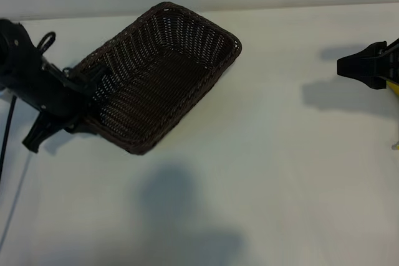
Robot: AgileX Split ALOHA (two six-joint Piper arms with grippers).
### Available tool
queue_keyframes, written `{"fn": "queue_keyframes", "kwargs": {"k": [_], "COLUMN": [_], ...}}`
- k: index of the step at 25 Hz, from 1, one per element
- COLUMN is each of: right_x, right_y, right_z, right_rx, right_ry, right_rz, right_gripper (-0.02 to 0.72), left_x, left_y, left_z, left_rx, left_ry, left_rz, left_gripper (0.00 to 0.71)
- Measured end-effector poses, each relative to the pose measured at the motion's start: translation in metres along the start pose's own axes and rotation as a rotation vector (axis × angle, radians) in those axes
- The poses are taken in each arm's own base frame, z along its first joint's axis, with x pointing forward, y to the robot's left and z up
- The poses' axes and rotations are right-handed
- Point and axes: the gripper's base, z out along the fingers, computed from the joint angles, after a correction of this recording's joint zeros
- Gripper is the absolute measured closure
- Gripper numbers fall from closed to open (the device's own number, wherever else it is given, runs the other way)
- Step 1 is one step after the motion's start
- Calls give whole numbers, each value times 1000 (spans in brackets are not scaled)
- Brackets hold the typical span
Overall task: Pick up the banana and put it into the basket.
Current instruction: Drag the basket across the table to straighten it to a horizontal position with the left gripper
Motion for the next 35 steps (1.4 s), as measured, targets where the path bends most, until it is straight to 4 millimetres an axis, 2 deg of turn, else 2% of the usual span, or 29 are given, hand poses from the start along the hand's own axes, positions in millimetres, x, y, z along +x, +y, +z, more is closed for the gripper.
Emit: {"fn": "queue_keyframes", "kwargs": {"k": [6,13,17,24,28,32,35], "right_x": [0,0,0,0,0,0,0], "right_y": [0,0,0,0,0,0,0], "right_z": [0,0,0,0,0,0,0], "right_rx": [0,1,2,3,4,4,4], "right_ry": [0,0,1,2,4,4,4], "right_rz": [1,0,-1,-1,-3,-2,-2], "right_gripper": [117,118,118,118,118,118,118], "left_x": [-8,-33,-41,-52,-60,-58,-50], "left_y": [-24,-25,-27,-48,-65,-87,-102], "left_z": [-25,-56,-67,-55,-51,-44,-31], "left_rx": [95,152,138,89,103,120,115], "left_ry": [14,57,92,227,209,196,214], "left_rz": [130,236,365,606,715,810,854], "left_gripper": [546,546,546,546,546,546,547]}}
